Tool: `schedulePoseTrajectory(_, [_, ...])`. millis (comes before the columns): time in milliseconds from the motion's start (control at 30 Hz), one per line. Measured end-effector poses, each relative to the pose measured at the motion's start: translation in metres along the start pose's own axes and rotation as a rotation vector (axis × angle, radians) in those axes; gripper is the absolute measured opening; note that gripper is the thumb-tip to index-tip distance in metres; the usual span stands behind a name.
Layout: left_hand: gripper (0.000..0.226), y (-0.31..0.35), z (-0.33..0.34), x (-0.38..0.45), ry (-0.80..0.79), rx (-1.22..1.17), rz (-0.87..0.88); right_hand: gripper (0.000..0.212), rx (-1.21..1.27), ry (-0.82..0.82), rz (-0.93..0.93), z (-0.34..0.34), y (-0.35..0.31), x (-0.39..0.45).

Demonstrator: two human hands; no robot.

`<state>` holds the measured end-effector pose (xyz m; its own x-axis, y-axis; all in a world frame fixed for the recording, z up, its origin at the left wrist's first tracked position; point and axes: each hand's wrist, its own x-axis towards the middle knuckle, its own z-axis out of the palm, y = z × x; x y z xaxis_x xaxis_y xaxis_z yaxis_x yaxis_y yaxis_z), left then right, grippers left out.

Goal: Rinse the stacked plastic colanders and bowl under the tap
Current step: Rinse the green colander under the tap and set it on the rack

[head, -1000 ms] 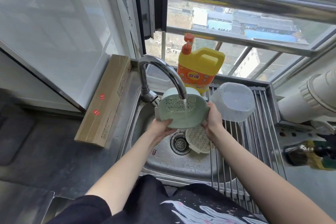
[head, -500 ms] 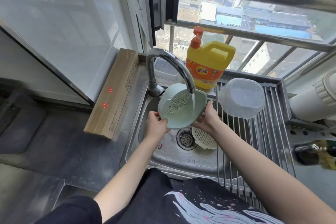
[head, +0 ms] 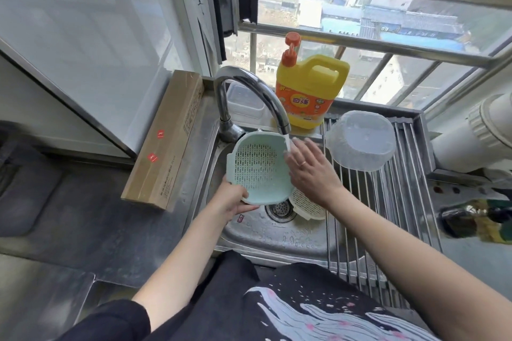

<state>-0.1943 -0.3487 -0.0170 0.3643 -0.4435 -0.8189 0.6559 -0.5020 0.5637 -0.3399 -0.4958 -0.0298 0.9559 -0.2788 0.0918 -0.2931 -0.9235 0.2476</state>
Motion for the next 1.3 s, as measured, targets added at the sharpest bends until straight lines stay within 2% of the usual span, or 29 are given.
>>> schedulePoseTrajectory(67, [0.061, -0.001, 0.005, -0.001, -0.003, 0.023, 0.024, 0.042, 0.021, -0.144, -0.115, -0.004, -0.009, 0.006])
schedulePoseTrajectory(133, [0.057, 0.000, 0.011, -0.006, 0.011, 0.115, 0.096, 0.032, 0.071, -0.276, -0.078, -0.009, -0.022, 0.011])
schedulePoseTrajectory(200, [0.053, 0.003, 0.015, -0.010, 0.045, 0.213, 0.181, 0.045, 0.097, -0.319, 0.073, -0.008, -0.024, 0.014])
schedulePoseTrajectory(300, [0.052, 0.009, 0.015, -0.010, 0.071, 0.238, 0.228, 0.075, 0.105, -0.252, 0.235, -0.013, -0.024, 0.015])
schedulePoseTrajectory(333, [0.053, 0.012, 0.015, -0.010, 0.066, 0.249, 0.227, 0.078, 0.150, -0.242, 0.253, -0.011, -0.026, 0.015])
schedulePoseTrajectory(467, [0.060, 0.017, 0.017, -0.008, -0.010, 0.206, 0.178, 0.078, 0.448, -0.375, 0.369, -0.010, -0.040, 0.031])
schedulePoseTrajectory(533, [0.061, 0.015, 0.016, -0.008, -0.021, 0.115, 0.142, 0.075, 0.462, -0.419, 0.249, -0.011, -0.040, 0.029])
schedulePoseTrajectory(667, [0.066, 0.011, 0.010, -0.007, -0.047, 0.054, 0.085, 0.059, 0.397, -0.496, -0.190, -0.016, -0.019, 0.012])
schedulePoseTrajectory(733, [0.063, 0.011, 0.010, -0.007, -0.056, 0.019, 0.081, 0.070, 0.268, -0.434, -0.216, -0.013, -0.009, 0.012])
schedulePoseTrajectory(833, [0.058, 0.018, 0.014, -0.011, -0.060, 0.019, 0.120, 0.075, 0.147, -0.320, 0.039, -0.014, -0.011, 0.017])
schedulePoseTrajectory(967, [0.057, 0.029, 0.012, -0.007, -0.061, 0.105, 0.193, 0.070, 0.320, -0.399, 0.314, -0.012, -0.047, 0.025])
schedulePoseTrajectory(1000, [0.056, 0.029, 0.010, -0.005, -0.072, 0.095, 0.171, 0.072, 0.376, -0.407, 0.315, -0.013, -0.053, 0.025])
schedulePoseTrajectory(1067, [0.056, 0.025, 0.007, -0.004, -0.100, 0.028, 0.087, 0.076, 0.430, -0.402, 0.183, -0.021, -0.052, 0.024])
schedulePoseTrajectory(1167, [0.047, 0.019, 0.004, -0.009, -0.197, -0.054, -0.020, 0.055, 0.468, -0.453, -0.147, -0.039, -0.036, 0.020])
schedulePoseTrajectory(1200, [0.045, 0.017, 0.004, -0.011, -0.233, -0.083, -0.045, 0.050, 0.472, -0.467, -0.186, -0.044, -0.031, 0.019])
schedulePoseTrajectory(1233, [0.043, 0.016, 0.004, -0.011, -0.266, -0.111, -0.064, 0.048, 0.471, -0.441, -0.149, -0.046, -0.028, 0.020])
schedulePoseTrajectory(1300, [0.040, 0.014, 0.006, -0.011, -0.318, -0.146, -0.098, 0.048, 0.460, -0.310, 0.117, -0.047, -0.032, 0.028])
